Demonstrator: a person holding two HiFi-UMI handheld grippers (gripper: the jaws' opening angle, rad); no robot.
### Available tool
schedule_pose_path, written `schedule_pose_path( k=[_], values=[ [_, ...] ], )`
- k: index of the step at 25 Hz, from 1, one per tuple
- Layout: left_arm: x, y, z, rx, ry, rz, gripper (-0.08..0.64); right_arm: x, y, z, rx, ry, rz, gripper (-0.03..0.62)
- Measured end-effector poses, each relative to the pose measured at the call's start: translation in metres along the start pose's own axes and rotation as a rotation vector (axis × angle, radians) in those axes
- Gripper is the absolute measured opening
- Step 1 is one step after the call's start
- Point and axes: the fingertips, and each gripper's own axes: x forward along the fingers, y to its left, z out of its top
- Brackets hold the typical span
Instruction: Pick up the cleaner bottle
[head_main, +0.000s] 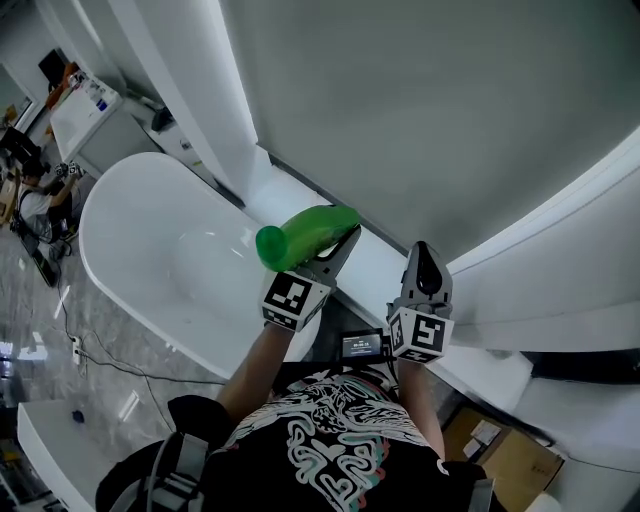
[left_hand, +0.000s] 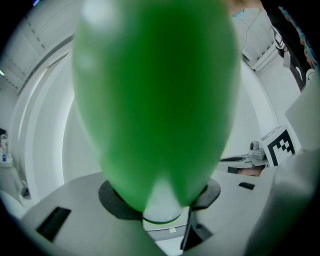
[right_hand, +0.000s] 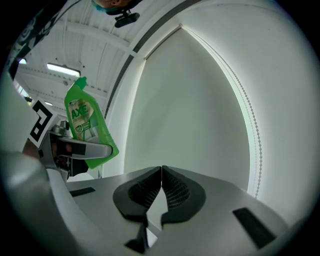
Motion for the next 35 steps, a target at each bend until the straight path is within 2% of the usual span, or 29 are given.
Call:
schedule_pose_path(
  k=[7, 12, 35],
  values=[
    [-0.004, 0.005, -0.008, -0.014, 0.011, 0.016, 0.212, 0.004, 0.003, 0.0, -0.005, 0.01, 0.017, 0.028],
    [-0.005, 0.008, 0.018, 0.031, -0.021, 0.039, 0.212, 0.009, 0.003, -0.004, -0.006, 0.032, 0.021, 0.028],
    [0.002, 0.025, 0.004, 0.009, 0.001, 0.065, 0.212, 0.022, -0.003, -0.008, -0.01, 0.045, 0.031, 0.028]
  ],
)
